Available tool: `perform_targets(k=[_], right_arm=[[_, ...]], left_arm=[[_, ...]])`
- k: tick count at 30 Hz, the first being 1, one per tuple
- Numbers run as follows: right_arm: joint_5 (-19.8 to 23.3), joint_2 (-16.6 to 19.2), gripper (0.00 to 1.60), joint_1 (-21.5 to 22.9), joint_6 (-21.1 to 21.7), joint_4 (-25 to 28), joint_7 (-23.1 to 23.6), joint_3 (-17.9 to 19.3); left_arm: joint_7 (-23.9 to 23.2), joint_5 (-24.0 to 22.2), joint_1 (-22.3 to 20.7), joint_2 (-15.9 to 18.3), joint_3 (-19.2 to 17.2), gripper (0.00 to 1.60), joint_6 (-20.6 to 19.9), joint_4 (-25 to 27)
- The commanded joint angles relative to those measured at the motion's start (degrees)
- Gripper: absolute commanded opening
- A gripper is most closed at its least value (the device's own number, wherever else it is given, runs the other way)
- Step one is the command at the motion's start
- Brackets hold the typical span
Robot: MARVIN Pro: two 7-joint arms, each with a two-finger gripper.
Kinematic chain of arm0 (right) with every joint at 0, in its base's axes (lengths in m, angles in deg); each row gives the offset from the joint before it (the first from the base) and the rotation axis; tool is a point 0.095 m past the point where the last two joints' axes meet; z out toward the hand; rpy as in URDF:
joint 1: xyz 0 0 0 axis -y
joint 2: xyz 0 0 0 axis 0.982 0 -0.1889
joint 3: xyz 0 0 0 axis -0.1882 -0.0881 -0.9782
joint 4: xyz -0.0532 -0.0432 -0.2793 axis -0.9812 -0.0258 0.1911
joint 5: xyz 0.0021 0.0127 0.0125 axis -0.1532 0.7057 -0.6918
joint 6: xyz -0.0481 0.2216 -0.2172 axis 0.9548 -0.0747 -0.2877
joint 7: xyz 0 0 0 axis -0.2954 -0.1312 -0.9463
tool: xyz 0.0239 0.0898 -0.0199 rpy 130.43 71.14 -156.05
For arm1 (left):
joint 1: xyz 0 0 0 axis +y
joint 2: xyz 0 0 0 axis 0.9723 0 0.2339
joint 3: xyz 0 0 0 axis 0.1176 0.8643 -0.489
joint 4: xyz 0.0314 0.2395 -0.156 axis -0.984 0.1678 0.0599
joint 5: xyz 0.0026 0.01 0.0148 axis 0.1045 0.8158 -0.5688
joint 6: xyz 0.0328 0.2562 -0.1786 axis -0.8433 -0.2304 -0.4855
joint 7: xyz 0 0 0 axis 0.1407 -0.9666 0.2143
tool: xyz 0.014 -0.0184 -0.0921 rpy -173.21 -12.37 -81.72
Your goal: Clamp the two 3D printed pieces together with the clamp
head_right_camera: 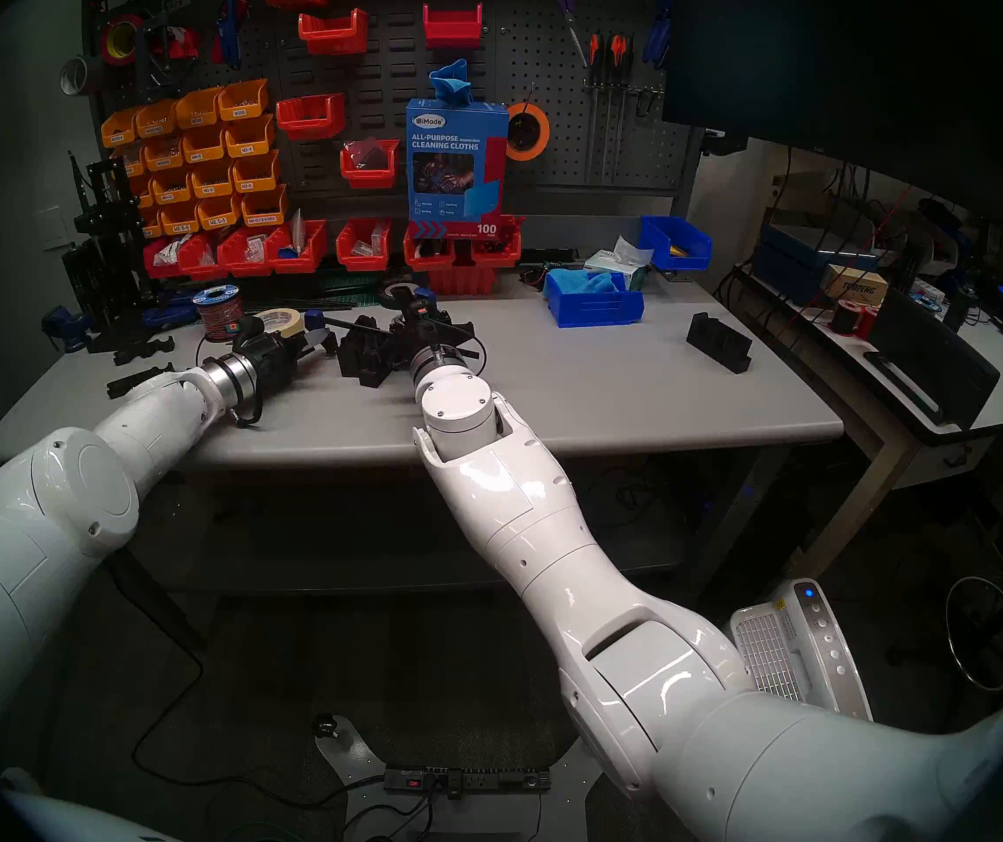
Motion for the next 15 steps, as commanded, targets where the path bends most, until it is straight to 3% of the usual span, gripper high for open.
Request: perform_targets(k=[1,15], right_arm=[[0.12,-2.54,0.00,2.53,-0.62,-0.45,0.83,-0.96],[0.22,-3.77,0.00,3.44,-1.58,-2.92,1.13,-1.28]], left_arm=[[-2.00,-0.07,-0.72,-1.31,0.18,0.00,0.05,-0.05],[-1.27,-0.12,-0.72,-1.35,0.21,0.00,0.30,-0.02]])
